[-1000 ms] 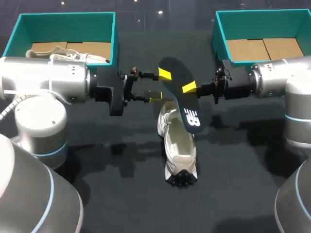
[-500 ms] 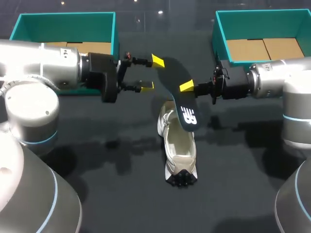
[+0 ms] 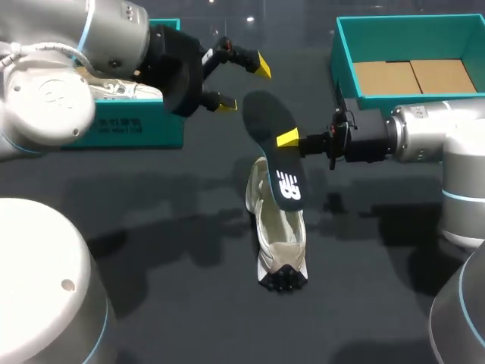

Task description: Take the shoe out of the shoebox, open the shoe tongue, remove and reinsert the insole, then place the shoe into the shoebox

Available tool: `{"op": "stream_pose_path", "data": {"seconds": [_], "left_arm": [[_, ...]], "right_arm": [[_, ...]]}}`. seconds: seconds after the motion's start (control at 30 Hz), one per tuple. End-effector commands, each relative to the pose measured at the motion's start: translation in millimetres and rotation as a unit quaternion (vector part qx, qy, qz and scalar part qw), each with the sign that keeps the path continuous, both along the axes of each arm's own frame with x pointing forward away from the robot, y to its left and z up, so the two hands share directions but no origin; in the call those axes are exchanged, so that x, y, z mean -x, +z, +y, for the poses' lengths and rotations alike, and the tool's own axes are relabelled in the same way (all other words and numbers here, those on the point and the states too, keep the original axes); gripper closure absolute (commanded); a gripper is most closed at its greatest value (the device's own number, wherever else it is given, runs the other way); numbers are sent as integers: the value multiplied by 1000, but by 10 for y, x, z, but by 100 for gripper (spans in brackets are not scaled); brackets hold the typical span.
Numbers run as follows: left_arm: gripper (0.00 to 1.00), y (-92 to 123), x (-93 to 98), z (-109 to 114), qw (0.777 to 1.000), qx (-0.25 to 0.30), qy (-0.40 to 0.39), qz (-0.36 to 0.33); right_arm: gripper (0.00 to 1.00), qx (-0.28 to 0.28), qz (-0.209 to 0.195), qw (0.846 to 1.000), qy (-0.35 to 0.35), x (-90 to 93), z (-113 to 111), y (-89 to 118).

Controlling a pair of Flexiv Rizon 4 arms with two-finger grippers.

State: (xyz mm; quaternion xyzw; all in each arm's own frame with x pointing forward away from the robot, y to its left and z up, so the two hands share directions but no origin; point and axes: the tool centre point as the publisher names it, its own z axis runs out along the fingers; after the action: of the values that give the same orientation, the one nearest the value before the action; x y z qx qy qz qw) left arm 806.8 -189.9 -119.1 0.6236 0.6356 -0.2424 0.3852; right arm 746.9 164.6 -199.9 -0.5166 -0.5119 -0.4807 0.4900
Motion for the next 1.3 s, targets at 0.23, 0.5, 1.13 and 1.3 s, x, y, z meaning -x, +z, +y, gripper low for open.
{"op": "stream_pose_path", "data": {"seconds": [0.23, 0.5, 1.13, 1.3], "left_arm": [[0, 390, -264, -208, 976, -193, 22, 101], [0, 484, -363, -306, 949, -296, 86, 70], [0, 459, -593, -650, 868, -469, 4, 162], [0, 351, -520, -734, 848, -509, 18, 146]], "right_arm": [[100, -8, 2, 1000, -4, 37, -30, -63], [100, -11, -1, 1000, -6, 48, -41, -74], [100, -11, -1, 1000, -6, 48, -41, -74], [100, -11, -1, 1000, -6, 48, -41, -74]]}}
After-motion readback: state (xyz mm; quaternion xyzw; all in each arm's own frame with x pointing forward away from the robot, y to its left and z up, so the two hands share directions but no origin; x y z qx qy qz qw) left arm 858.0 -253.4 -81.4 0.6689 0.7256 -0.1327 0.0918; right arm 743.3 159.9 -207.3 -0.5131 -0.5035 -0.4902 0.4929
